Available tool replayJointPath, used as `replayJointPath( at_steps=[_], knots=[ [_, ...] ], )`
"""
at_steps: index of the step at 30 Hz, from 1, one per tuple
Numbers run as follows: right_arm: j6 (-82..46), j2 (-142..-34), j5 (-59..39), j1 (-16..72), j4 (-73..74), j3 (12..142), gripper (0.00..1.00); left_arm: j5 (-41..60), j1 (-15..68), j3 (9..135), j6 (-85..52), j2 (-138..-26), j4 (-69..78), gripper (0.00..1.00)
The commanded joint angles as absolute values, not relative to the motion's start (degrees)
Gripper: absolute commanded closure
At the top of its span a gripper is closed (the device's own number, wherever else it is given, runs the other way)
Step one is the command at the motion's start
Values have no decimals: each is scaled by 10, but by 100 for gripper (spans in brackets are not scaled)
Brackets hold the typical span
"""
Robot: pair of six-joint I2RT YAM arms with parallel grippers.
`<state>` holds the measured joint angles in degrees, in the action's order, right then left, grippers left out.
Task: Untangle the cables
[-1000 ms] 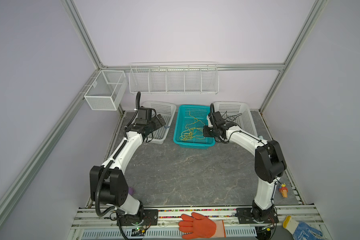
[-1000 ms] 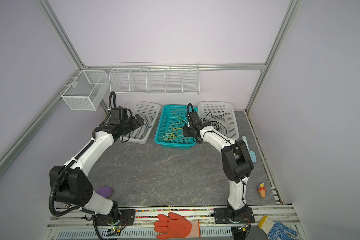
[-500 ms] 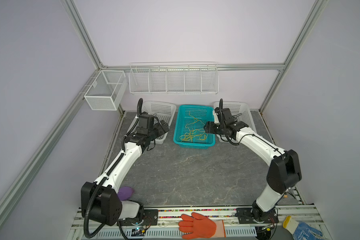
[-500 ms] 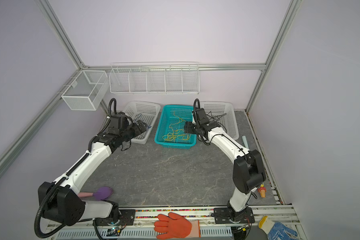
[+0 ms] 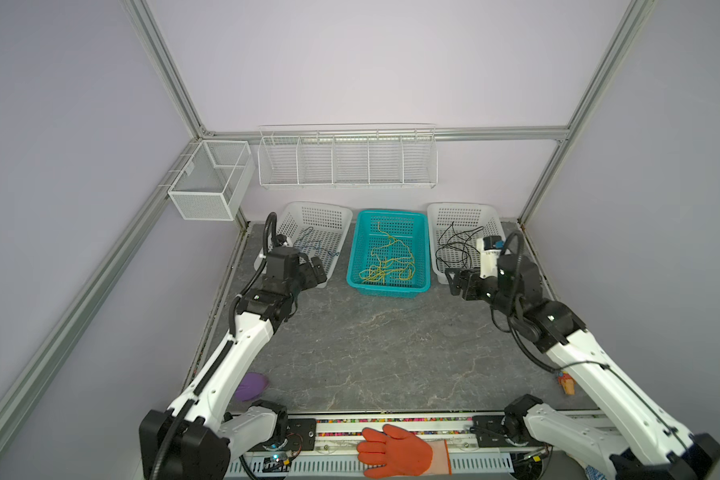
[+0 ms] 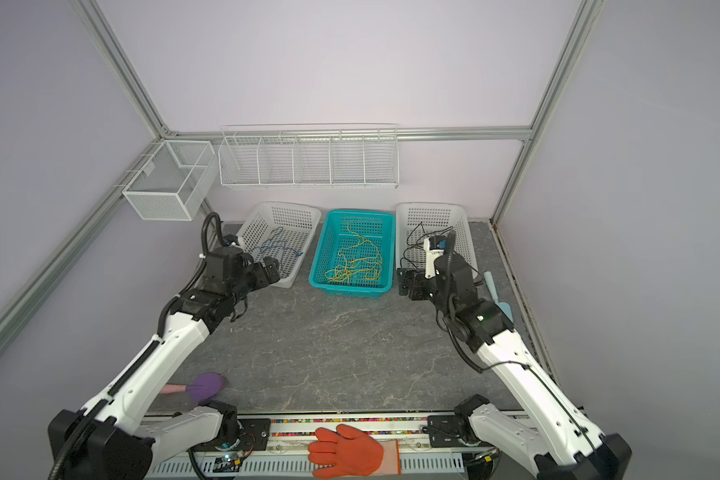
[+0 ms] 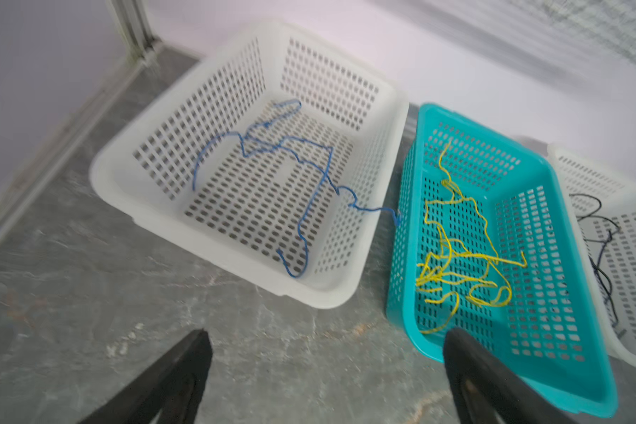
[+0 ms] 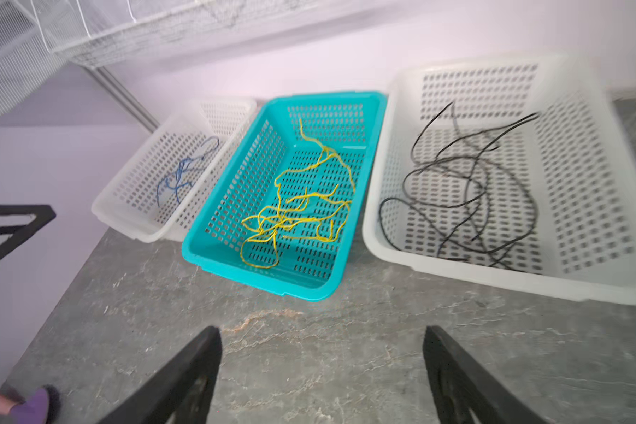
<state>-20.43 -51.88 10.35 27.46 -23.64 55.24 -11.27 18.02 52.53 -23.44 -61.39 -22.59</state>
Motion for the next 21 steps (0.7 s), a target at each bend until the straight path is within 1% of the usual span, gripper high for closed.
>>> replayJointPath(
  at_steps=[1,4,6,7,9,11,13,14,16,18,19,21],
  knots=[
    [-173,-460,227,275,-198,486,11,-190,179,442,-186,-543,-140,1],
    [-124,-437,282,274,-192,453,11,-266,176,365,-157,-488,-93,1],
    [-111,-442,351,274,-170,426,11,-291,171,313,-126,-459,-45,1],
    [-109,-449,368,274,-162,419,11,-298,171,289,-109,-449,-19,1],
    [-102,-478,409,268,-135,404,11,-344,165,253,-70,-448,22,1],
    [-101,-501,432,257,-131,405,11,-359,139,246,-79,-470,30,1],
    [-75,-511,426,241,-53,361,11,-330,119,231,-74,-495,65,1],
    [-47,-514,402,232,5,328,11,-322,115,226,-72,-511,83,1],
    [24,-519,312,216,132,255,11,-312,112,209,-60,-535,147,1],
    [84,-528,254,204,203,222,12,-296,103,193,-55,-558,202,1],
    [99,-542,257,193,236,210,12,-278,96,184,-49,-573,234,1],
    [57,-584,305,160,260,213,12,-251,81,181,-47,-606,268,1]
  ],
)
